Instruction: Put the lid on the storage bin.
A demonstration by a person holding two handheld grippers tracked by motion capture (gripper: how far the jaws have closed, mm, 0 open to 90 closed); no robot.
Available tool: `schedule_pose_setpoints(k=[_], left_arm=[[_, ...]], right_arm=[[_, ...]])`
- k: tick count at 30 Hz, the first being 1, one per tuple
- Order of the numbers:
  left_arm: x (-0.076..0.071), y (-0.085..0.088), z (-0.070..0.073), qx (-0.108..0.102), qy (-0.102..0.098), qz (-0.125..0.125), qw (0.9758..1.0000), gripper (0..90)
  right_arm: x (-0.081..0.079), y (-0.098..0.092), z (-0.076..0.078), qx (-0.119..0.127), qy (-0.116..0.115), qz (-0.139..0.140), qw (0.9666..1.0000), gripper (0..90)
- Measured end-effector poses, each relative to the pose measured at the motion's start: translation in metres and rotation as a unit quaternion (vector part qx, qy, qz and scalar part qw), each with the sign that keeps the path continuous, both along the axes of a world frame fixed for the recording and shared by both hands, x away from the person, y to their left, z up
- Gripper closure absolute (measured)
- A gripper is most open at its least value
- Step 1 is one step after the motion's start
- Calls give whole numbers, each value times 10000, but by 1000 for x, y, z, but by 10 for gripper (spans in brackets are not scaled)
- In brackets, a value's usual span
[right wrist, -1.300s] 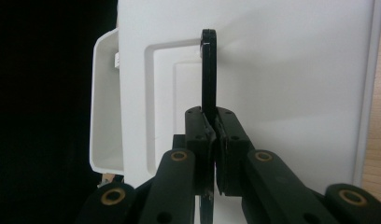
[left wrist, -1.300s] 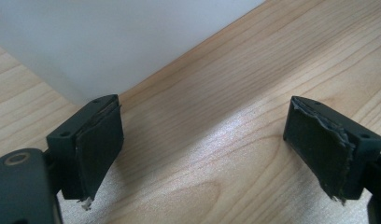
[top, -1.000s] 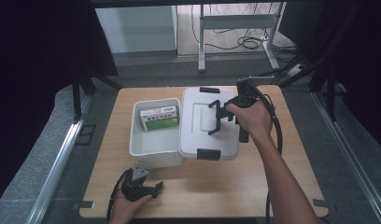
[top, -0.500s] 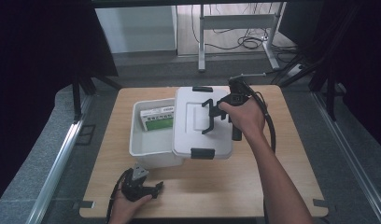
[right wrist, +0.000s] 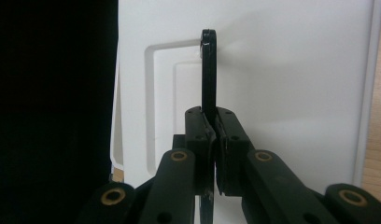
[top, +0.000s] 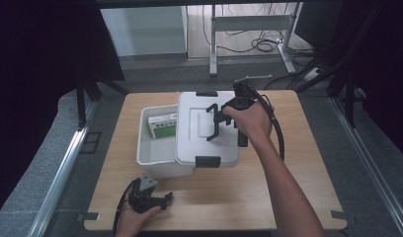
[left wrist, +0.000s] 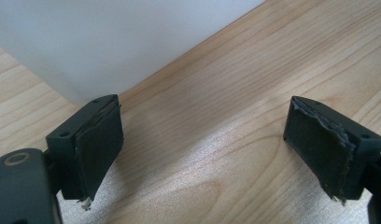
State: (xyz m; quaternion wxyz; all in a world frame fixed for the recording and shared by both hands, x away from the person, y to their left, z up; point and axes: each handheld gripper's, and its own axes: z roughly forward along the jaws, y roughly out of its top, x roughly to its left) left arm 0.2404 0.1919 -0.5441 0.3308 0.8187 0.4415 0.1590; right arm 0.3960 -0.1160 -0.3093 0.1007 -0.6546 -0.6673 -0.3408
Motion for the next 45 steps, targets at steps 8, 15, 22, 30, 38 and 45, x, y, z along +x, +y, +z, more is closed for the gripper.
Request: schedule_pose_setpoints(k=[8,15,22,30,38,45], left_arm=[[0,0,0,0,0,-2,10000,118],[0,0,0,1,-1,-6,10000,118],[0,0,0,1,0,-7,10000,117],[0,0,0,-8,4,11,10000,117],[0,0,0,-8,4,7,10000,117],[0,0,0,-6,3,6,10000,118]], right_arm=[[3,10,-1,-1,29,54,10000,850],[6,22,-2,-2,65,113,9999,850],[7,32,-1,0,59,182,9998,850],[10,48,0,-28,115,250,9996,850],[12,58,1,-41,103,310,9995,850],[14,67,0,-9,147,348,9993,850]])
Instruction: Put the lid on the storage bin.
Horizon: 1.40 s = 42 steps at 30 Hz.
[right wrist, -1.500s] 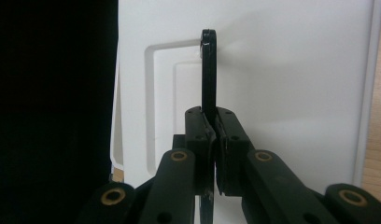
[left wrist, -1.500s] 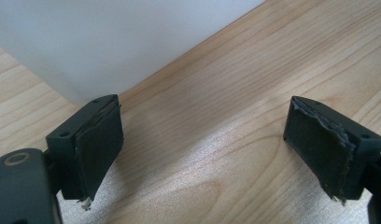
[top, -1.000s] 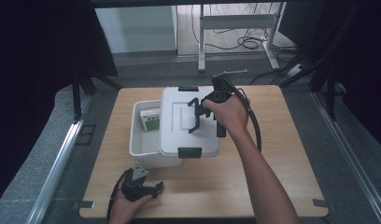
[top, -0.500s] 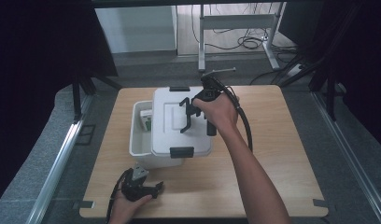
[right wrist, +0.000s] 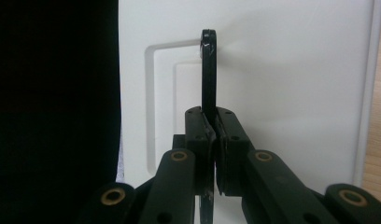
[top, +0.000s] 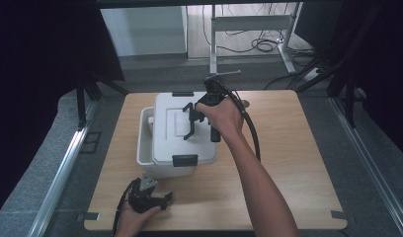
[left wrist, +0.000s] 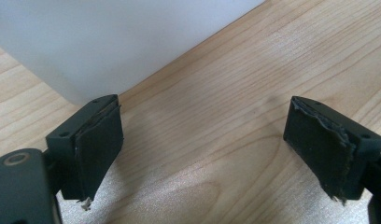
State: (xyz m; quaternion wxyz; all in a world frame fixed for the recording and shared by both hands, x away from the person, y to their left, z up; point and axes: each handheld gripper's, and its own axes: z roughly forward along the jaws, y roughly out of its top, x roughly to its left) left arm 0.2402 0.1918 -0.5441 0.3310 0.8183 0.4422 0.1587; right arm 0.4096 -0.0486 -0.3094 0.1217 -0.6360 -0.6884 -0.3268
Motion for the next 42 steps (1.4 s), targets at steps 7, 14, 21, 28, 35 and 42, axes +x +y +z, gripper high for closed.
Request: schedule_pose_setpoints(k=[7,14,21,28,35,42], left_arm=[[0,0,0,12,-7,13,10000,118],[0,-1,0,-24,-1,42,10000,118],[0,-1,0,-27,3,40,10000,117],[0,-1,0,-26,3,33,10000,118],[0,0,0,-18,-6,26,10000,118],[0,0,0,-10,-4,25,10000,117]], right_arm=[[3,12,-2,-32,72,30,10000,850],[6,28,-1,-24,88,113,9999,850],[10,40,-5,-40,115,175,9998,850],[16,49,-9,-58,194,175,9996,850],[21,58,-12,-81,244,191,9995,850],[30,69,-22,-143,340,198,9991,850]])
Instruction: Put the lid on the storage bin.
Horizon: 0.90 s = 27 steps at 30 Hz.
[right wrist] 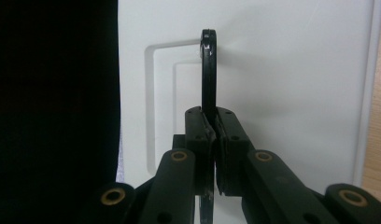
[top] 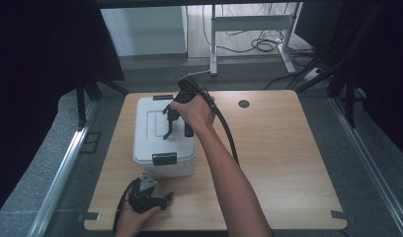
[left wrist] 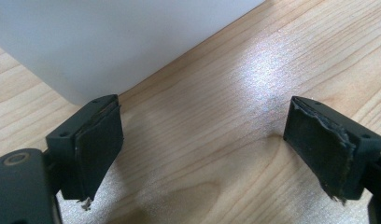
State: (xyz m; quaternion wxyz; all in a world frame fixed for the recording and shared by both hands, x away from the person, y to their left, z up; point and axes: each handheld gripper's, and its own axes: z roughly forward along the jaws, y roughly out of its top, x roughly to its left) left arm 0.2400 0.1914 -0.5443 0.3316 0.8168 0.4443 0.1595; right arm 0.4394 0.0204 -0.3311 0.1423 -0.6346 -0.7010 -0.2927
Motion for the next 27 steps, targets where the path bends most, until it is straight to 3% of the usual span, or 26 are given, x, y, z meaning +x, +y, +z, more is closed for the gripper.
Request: schedule_pose_setpoints(k=[9,17,23,27], left_arm=[[0,0,0,-1,0,-36,10000,118],[0,0,0,8,-6,-35,10000,118],[0,0,0,7,-5,-37,10000,118],[0,0,0,6,-6,-38,10000,118]], right_arm=[[10,5,-16,-101,137,-72,9998,849],[13,3,-29,41,197,-175,9996,847],[10,2,-29,94,59,-133,9999,837],[7,-3,-26,190,-159,-81,9997,782]])
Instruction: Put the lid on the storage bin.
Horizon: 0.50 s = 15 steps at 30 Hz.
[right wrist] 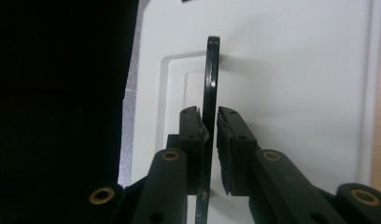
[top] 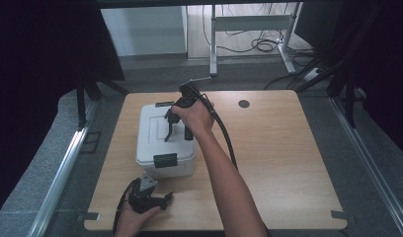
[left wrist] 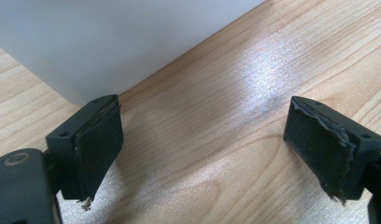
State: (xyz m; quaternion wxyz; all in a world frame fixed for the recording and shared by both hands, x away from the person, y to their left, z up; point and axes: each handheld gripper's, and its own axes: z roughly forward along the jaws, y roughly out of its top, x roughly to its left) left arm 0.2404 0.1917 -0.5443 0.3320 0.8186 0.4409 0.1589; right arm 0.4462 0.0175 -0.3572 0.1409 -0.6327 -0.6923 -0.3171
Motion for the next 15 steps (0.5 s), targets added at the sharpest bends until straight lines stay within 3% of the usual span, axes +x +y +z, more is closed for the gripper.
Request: schedule_pose_setpoints(k=[5,10,13,14,15], left_arm=[[0,0,0,-9,3,11,10000,118],[0,0,0,-9,-3,25,10000,117],[0,0,0,-13,-6,27,10000,118],[0,0,0,-13,-6,27,10000,117],[0,0,0,-26,-1,32,10000,118]], right_arm=[[-9,-21,11,199,-534,37,9984,658],[-19,-42,16,367,-801,9,9961,596],[-30,-65,17,481,-980,12,9940,569],[-30,-65,17,481,-980,12,9940,569],[-36,-78,16,559,-1131,15,9920,546]])
